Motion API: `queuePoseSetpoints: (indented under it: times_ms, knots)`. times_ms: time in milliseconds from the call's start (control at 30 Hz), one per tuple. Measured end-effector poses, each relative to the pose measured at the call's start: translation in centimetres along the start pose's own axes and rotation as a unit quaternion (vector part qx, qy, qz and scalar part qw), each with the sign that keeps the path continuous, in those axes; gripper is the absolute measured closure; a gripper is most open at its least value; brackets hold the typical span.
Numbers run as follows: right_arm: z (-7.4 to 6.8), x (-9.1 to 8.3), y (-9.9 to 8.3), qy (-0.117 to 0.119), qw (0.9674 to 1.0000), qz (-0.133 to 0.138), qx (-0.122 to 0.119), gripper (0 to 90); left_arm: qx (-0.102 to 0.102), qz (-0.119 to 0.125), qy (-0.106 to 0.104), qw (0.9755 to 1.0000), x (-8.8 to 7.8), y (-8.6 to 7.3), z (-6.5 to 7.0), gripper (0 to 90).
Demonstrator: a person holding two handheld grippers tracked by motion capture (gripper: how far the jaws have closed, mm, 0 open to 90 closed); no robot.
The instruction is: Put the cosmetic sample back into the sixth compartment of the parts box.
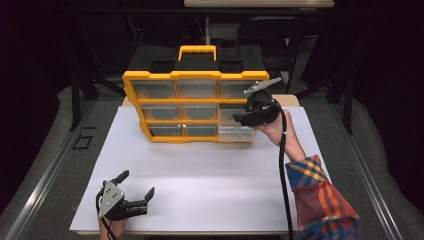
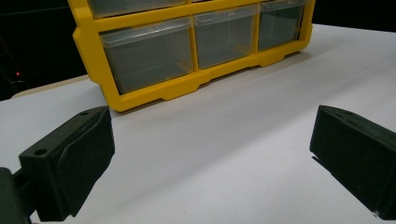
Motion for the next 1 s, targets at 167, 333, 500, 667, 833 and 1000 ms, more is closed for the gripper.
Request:
queuePoseSetpoints:
  times_ms: [167,333,500,667,833,1000]
  knots:
    - [0.7,-1.4,-0.5,-0.003,0.9998,0.015,0.013,27.6,0.001,0.000,0.001,1.0000,0.0,0.0,0.1,0.0]
    - [1.8,-2.7,-1.3,-0.008,0.9990,0.033,0.031,15.0,0.001,0.000,0.000,1.0000,0.0,0.0,0.1,0.0]
    - [2.9,-3.5,-2.4,-0.013,0.9981,0.047,0.039,6.9,0.000,-0.001,0.001,1.0000,0.0,0.0,0.1,0.0]
    - [3.7,-3.9,-3.8,-0.022,0.9974,0.052,0.045,3.2,0.000,-0.001,0.001,1.0000,0.0,0.0,0.1,0.0]
    - [4.2,-4.0,-5.3,-0.027,0.9964,0.059,0.055,1.1,0.001,-0.001,0.002,1.0000,0.0,0.0,0.1,0.0]
    - [4.6,-3.8,-7.0,-0.032,0.9951,0.068,0.064,0.0,0.002,-0.002,0.002,1.0000,0.0,0.0,0.1,0.0]
Point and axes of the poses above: each handheld gripper's, and its own axes: x roughly forward along the jaws, y roughly out of its top, z roughly to its right, the point moved 7 cm from there along x, roughly forward along the jaws, and after that the axes turned 13 degrees about -z, right-handed, at the moved point
